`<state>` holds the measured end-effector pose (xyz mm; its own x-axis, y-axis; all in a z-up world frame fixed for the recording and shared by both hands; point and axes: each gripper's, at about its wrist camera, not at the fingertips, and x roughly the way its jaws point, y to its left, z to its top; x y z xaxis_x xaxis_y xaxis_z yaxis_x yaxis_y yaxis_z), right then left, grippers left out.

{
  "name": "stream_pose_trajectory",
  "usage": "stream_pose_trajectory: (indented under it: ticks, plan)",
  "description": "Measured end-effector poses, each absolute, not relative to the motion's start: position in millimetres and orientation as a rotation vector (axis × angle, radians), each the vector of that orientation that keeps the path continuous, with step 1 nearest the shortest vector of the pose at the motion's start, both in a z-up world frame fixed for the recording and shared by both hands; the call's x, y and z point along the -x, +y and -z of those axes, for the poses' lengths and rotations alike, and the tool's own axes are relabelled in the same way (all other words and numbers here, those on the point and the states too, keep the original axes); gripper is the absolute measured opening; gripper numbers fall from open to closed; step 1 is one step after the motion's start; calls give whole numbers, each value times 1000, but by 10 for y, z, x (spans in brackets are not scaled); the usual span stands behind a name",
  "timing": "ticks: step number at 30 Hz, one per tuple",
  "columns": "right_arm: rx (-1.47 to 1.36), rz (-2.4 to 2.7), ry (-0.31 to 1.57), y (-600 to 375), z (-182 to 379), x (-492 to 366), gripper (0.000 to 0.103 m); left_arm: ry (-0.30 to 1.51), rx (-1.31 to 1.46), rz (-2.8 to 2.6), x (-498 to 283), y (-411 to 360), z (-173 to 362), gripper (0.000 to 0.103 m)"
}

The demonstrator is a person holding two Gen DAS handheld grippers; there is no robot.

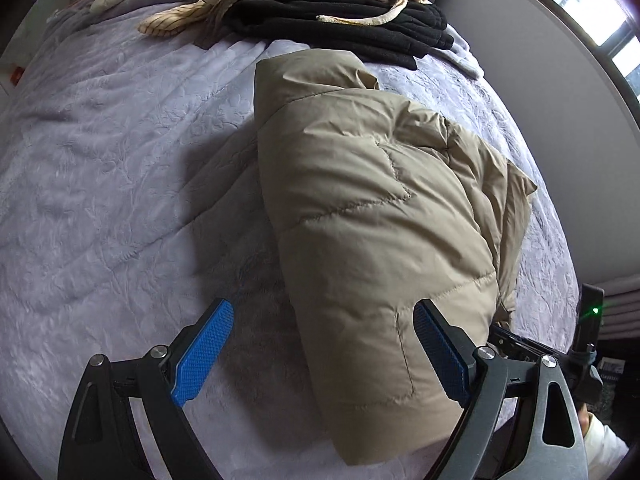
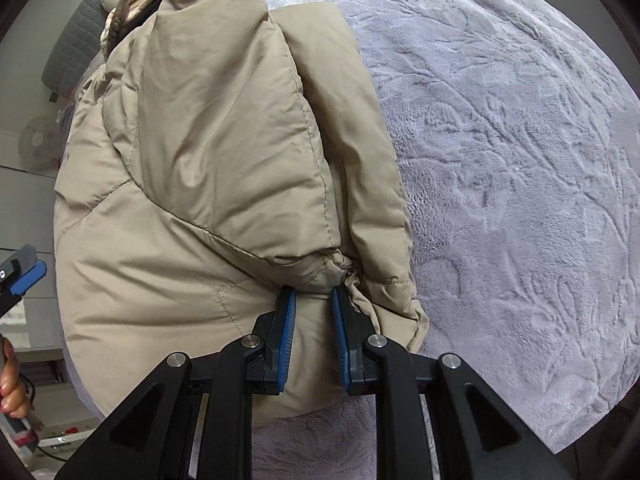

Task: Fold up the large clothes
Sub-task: 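Lower the beige jacket bundle onto the bed with both tools and open them, then pull both open tools back from the folded bundle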

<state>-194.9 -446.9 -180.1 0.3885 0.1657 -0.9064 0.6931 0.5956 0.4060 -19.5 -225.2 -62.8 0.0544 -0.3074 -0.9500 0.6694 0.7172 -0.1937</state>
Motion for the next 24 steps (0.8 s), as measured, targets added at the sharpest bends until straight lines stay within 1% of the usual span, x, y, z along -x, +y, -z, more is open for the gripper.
stream_pose_trajectory:
  ticks: [5,10,11,12,13,15,16,17,20,22,23,24]
  plan:
    - [-934,451,1127,-4451,1696,2056,20,1298,-350,801,226,-2155,512,92]
    - [-940,516,1102,-4356,1508,2195,22,1316,-334,845,253,-1971,529,92]
    - [-939,525,1098,-4330,1468,2211,25,1318,-328,847,257,-1935,539,92]
    - [-931,533,1090,-4298,1414,2229,30,1317,-321,851,267,-1892,551,92]
    - [-918,544,1082,-4261,1351,2255,33,1315,-315,856,278,-1846,567,92]
    - [-896,561,1066,-4169,1219,2298,43,1315,-305,860,290,-1768,593,92]
    - [-886,567,1059,-4121,1157,2317,45,1314,-297,863,306,-1733,601,103]
    - [-880,571,1055,-4093,1109,2334,49,1313,-286,863,310,-1687,607,103]
    - [-869,582,1047,-3947,999,2361,52,1314,-262,870,304,-1576,611,103]
    - [-871,574,1040,-3889,929,2347,56,1309,-258,856,293,-1505,600,103]
    - [-869,573,1038,-3859,906,2342,60,1308,-260,850,289,-1482,599,103]
    - [-858,573,1038,-3841,867,2326,61,1309,-260,847,280,-1457,600,103]
